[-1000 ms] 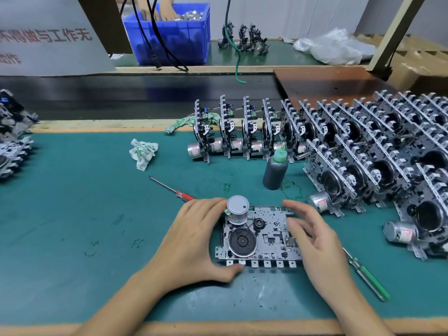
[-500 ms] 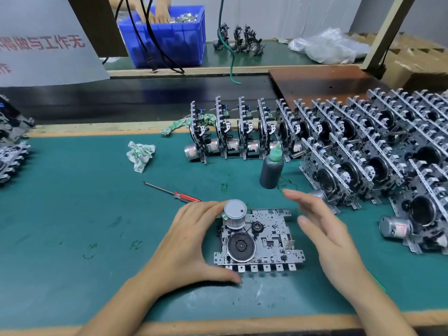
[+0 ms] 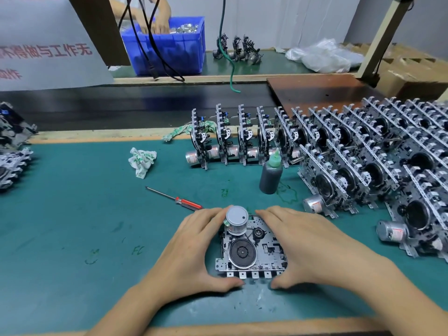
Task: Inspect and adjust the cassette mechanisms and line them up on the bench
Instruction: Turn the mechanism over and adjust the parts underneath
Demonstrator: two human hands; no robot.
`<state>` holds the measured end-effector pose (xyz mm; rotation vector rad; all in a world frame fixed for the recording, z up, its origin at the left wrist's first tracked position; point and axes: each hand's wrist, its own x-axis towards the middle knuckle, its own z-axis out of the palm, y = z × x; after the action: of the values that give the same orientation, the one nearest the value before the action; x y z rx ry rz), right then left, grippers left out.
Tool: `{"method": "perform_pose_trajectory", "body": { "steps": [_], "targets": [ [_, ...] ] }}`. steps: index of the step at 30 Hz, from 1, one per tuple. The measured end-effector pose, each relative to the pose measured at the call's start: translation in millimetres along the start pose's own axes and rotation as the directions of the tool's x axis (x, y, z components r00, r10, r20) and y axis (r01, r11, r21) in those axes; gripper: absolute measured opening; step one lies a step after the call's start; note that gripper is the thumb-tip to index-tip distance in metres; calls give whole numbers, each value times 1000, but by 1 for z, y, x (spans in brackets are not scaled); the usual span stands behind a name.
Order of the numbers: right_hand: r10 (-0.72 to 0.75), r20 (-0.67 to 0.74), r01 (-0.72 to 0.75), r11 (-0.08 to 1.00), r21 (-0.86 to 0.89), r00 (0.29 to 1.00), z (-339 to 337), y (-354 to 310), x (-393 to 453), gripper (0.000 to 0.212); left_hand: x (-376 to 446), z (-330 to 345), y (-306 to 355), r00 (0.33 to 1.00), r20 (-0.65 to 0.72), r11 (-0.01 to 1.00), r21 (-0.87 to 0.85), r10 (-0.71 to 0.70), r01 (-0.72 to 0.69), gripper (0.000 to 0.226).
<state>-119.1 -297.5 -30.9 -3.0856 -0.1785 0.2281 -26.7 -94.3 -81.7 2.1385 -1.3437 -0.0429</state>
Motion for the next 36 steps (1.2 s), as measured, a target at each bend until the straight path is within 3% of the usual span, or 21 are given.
{"method": "perform_pose_trajectory", "body": {
  "steps": [3,5,7,9,10,12,14,15,17,19,20,21,23,26,28,31,33,36],
  "targets": [
    [-23,-23,21,996,-85,999,-3,2,4,100,2,2,-1,1000,-28,1000,3,9,-9,106],
    [-21,-43,18,998,-68,999,-4,7,4,99,0,0,2,995,-52,987,-143,-82,74,114],
    [0,-60,3,999,50,998,-7,13,3,99,-1,-3,1,982,-60,918,-368,-180,146,120],
    [44,-48,-26,940,339,998,-12,15,1,92,7,-7,2,963,-70,785,-596,-259,168,118],
    [52,-27,-28,831,556,998,-14,14,0,82,14,-10,2,946,-48,677,-710,-320,193,116],
    [-32,25,-7,469,883,999,-15,8,1,56,26,-12,4,918,124,379,-883,-377,275,111],
    [-140,33,-14,136,991,990,-12,-5,4,36,33,-7,6,902,296,189,-912,-314,365,110],
    [-190,26,-30,-19,999,981,-11,-12,7,38,34,-3,8,878,363,95,-908,-313,409,117],
    [-296,-2,-90,-296,951,955,-5,-22,13,63,39,4,9,833,462,-189,-887,-304,422,122],
    [-330,13,-173,-460,871,944,1,-27,19,84,46,6,11,838,483,-401,-841,-255,363,112],
    [-306,52,-201,-479,855,951,5,-27,20,90,48,4,12,864,470,-464,-816,-184,345,102],
    [-261,95,-208,-449,869,961,8,-27,21,93,48,2,14,886,447,-481,-807,-122,341,100],
    [-128,126,-156,-264,952,984,10,-27,18,87,46,-3,10,904,425,-487,-799,-40,354,102],
    [165,41,-51,55,997,985,10,-19,11,17,40,-3,4,919,391,-490,-793,44,361,91],
    [367,-90,-50,354,934,926,12,-8,1,13,39,1,3,920,391,-438,-826,8,355,80],
    [574,-318,-214,673,708,755,19,4,-20,18,39,6,5,894,448,-442,-805,-14,396,76],
    [610,-391,-433,779,453,689,20,8,-32,18,40,10,4,888,458,-432,-807,-30,402,79],
    [661,-233,-664,744,76,713,29,17,-42,25,41,13,3,865,492,-432,-806,-104,406,81]
  ]
}}
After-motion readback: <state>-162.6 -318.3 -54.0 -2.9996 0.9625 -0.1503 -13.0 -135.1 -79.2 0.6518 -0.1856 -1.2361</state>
